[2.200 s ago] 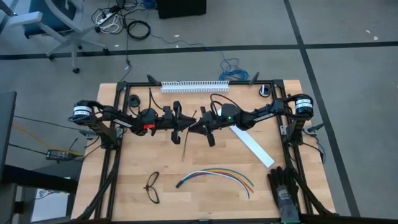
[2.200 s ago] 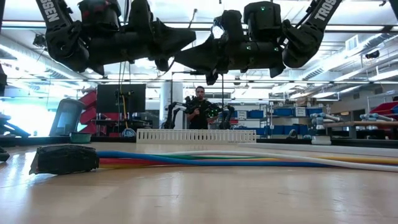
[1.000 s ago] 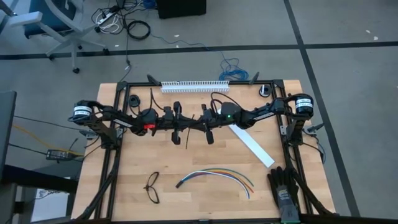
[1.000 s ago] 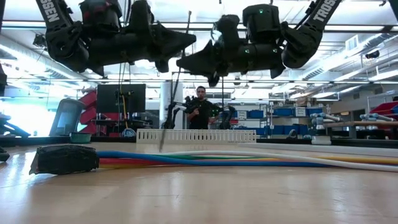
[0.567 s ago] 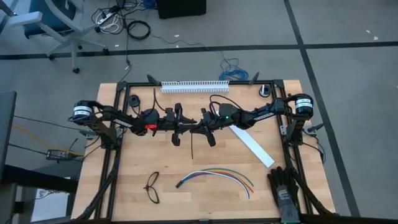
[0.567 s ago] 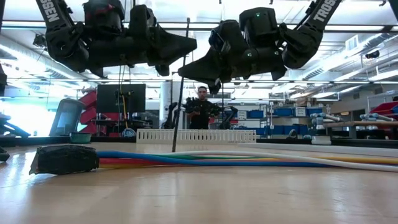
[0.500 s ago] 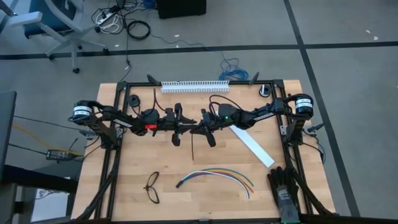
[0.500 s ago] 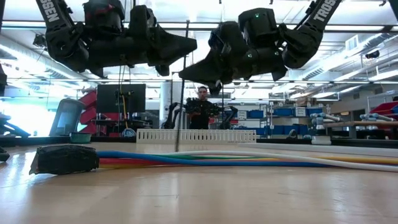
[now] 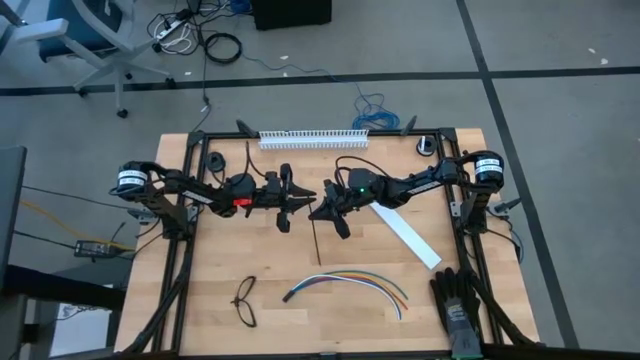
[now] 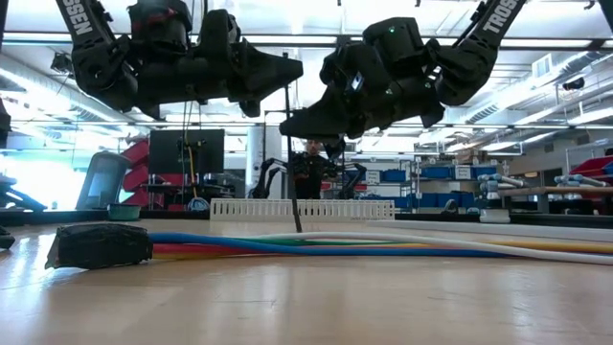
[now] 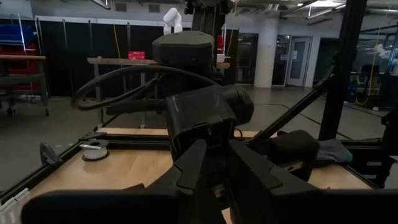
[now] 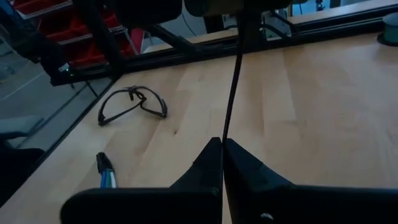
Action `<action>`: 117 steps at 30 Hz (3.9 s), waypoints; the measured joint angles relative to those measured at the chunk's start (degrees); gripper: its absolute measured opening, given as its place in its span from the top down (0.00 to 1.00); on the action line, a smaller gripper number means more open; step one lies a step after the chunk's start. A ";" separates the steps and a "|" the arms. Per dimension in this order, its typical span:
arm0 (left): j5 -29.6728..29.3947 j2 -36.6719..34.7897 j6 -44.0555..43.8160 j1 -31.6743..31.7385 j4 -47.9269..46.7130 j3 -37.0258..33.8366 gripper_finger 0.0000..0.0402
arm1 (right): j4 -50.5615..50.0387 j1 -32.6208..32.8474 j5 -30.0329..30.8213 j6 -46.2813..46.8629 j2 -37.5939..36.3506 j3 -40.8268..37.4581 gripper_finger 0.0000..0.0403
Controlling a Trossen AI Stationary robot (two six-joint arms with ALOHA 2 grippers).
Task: Ziptie cables
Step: Wrap the zip tie around the cable wires
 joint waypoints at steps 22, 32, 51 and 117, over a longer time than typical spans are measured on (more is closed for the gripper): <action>-0.01 -0.48 0.50 0.13 -0.92 0.04 0.99 | -0.49 0.00 0.04 -0.61 0.00 0.00 1.00; -0.02 -0.46 0.37 0.13 -1.72 0.02 1.00 | -4.58 0.20 0.10 -5.46 -0.02 0.00 0.95; -0.09 -0.31 -7.64 4.26 -11.94 -0.09 1.00 | -17.43 6.27 27.34 -32.96 -3.22 0.00 0.72; 14.54 -0.28 -28.09 16.48 -10.91 0.04 1.00 | 15.24 21.74 55.61 -76.95 12.68 0.02 1.00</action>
